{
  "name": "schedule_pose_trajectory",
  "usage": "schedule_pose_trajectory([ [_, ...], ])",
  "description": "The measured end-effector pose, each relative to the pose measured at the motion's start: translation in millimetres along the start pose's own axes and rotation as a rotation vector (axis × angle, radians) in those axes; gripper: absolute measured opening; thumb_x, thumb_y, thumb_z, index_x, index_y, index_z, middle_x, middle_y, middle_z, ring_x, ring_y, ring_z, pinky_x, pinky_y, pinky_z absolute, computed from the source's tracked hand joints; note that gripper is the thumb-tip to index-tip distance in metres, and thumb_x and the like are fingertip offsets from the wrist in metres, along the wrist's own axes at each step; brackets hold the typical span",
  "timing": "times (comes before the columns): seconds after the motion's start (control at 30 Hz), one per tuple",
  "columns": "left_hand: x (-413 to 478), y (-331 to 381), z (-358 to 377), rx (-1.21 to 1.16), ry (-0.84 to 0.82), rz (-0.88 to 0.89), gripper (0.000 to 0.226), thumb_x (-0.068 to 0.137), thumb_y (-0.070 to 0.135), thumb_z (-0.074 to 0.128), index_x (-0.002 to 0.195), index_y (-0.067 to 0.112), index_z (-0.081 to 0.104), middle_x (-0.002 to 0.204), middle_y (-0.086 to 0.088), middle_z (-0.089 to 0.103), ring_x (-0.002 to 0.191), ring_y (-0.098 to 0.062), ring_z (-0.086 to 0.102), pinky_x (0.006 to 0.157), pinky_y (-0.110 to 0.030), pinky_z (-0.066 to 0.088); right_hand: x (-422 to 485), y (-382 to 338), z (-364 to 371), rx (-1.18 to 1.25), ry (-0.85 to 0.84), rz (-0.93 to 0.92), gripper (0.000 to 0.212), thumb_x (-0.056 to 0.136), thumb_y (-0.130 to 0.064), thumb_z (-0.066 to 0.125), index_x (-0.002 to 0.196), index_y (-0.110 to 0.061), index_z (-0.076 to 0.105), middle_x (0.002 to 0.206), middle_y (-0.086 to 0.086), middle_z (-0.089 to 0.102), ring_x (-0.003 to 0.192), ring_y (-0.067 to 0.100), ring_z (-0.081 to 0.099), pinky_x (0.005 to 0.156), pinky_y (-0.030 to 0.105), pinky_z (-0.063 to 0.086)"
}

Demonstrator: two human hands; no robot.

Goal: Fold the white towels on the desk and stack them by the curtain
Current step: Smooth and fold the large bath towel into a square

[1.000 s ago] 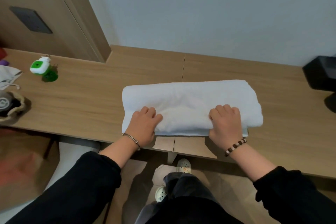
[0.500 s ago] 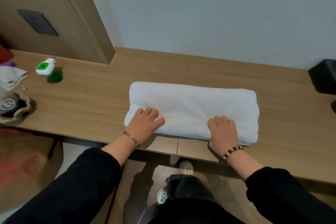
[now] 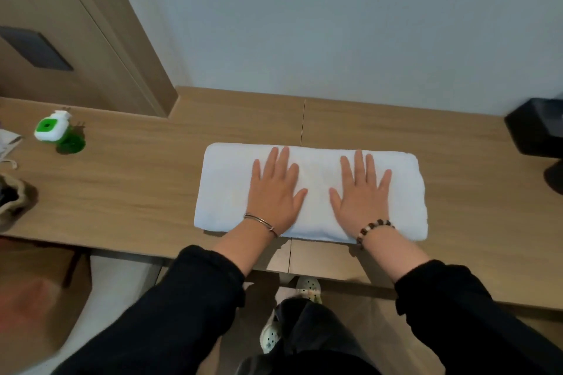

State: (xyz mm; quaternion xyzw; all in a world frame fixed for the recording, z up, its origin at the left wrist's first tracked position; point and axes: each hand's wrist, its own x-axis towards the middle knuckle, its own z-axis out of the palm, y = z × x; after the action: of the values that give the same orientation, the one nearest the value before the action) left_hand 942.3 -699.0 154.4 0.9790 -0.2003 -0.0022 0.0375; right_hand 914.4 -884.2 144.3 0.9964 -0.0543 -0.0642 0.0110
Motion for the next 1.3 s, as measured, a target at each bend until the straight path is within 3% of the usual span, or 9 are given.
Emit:
schedule_pose_trajectory([
  [0.13, 1, 1, 25, -0.025, -0.014, -0.010, 0.064, 0.091, 0.054, 0.014, 0.149, 0.037, -0.007, 0.158, 0.002, -0.017, 0.144, -0.022, -0.021, 0.113, -0.054, -0.009, -5, 4, 14, -0.018, 0.052, 0.008, 0.070, 0.093, -0.054, 0.012, 0.151, -0.023, -0.010, 0.159, 0.005, -0.017, 0.145, 0.026, -0.017, 0.111, 0.052, -0.016],
  [0.23, -4, -3, 33, -0.021, -0.010, -0.009, 0.064, 0.089, 0.055, 0.011, 0.146, 0.040, -0.014, 0.155, 0.004, -0.023, 0.143, -0.021, -0.024, 0.112, -0.055, -0.010, -5, 3, 11, -0.032, 0.030, 0.000, 0.069, 0.093, -0.055, 0.015, 0.152, -0.023, 0.000, 0.160, 0.007, -0.002, 0.146, 0.027, -0.005, 0.112, 0.052, -0.013],
  [0.37, -4, -5, 36, 0.013, -0.033, 0.015, 0.065, 0.088, 0.055, 0.006, 0.144, 0.037, -0.021, 0.153, 0.000, -0.027, 0.142, -0.024, -0.026, 0.112, -0.056, -0.010, 13, 2, -5, 0.015, 0.098, 0.085, 0.062, 0.093, -0.050, 0.017, 0.147, -0.023, 0.027, 0.149, 0.009, 0.030, 0.136, 0.028, 0.022, 0.110, 0.054, 0.006],
  [0.5, -5, -12, 37, 0.020, -0.020, 0.049, 0.068, 0.089, 0.056, 0.013, 0.149, 0.035, -0.010, 0.156, 0.000, -0.019, 0.144, -0.023, -0.018, 0.113, -0.054, -0.005, 16, 19, 11, -0.045, 0.049, 0.016, 0.063, 0.093, -0.052, 0.008, 0.152, -0.029, 0.004, 0.160, 0.006, 0.001, 0.147, 0.025, -0.004, 0.109, 0.045, -0.022],
  [0.63, -3, -23, 41, -0.010, 0.002, -0.017, 0.069, 0.090, 0.056, 0.017, 0.149, 0.036, -0.012, 0.157, 0.003, -0.018, 0.145, -0.019, -0.018, 0.114, -0.050, -0.006, 22, 21, 14, -0.057, 0.080, 0.029, 0.066, 0.091, -0.054, 0.002, 0.152, -0.030, 0.006, 0.160, 0.006, 0.006, 0.147, 0.025, 0.000, 0.107, 0.041, -0.027],
  [0.8, 3, -32, 43, -0.023, 0.021, -0.017, 0.068, 0.090, 0.053, 0.018, 0.147, 0.035, -0.014, 0.156, 0.005, -0.019, 0.143, -0.014, -0.020, 0.113, -0.047, -0.009, 20, 14, 13, -0.032, 0.057, 0.052, 0.065, 0.092, -0.052, 0.006, 0.152, -0.028, 0.000, 0.160, 0.007, 0.005, 0.147, 0.026, 0.000, 0.112, 0.046, -0.016],
  [0.93, 22, -69, 35, 0.030, -0.009, 0.036, 0.066, 0.089, 0.050, 0.014, 0.151, 0.033, -0.002, 0.157, 0.005, -0.014, 0.146, -0.017, -0.011, 0.115, -0.050, -0.001, 39, 14, -10, -0.052, 0.044, -0.097, 0.063, 0.093, -0.050, 0.013, 0.152, -0.026, 0.012, 0.149, 0.005, 0.036, 0.134, 0.024, 0.032, 0.108, 0.049, 0.017],
  [1.13, 66, -121, 7, 0.305, -0.184, -0.071, 0.057, 0.098, 0.047, 0.013, 0.147, 0.040, -0.016, 0.159, 0.001, -0.015, 0.146, -0.026, -0.013, 0.114, -0.057, 0.002, 31, -4, -7, -0.067, -0.018, -0.124, 0.059, 0.096, -0.048, 0.017, 0.151, -0.034, 0.002, 0.159, 0.001, 0.015, 0.142, 0.028, 0.016, 0.108, 0.066, 0.006],
  [1.3, 60, -54, -3, 0.054, -0.170, -0.262, 0.060, 0.100, 0.023, 0.023, 0.151, 0.025, -0.007, 0.160, -0.003, -0.011, 0.146, -0.027, -0.010, 0.116, -0.053, 0.004, 21, -43, 0, 0.058, -0.013, 0.024, 0.061, 0.096, -0.046, 0.023, 0.152, -0.031, 0.002, 0.158, 0.005, 0.012, 0.141, 0.030, 0.014, 0.108, 0.060, 0.013],
])
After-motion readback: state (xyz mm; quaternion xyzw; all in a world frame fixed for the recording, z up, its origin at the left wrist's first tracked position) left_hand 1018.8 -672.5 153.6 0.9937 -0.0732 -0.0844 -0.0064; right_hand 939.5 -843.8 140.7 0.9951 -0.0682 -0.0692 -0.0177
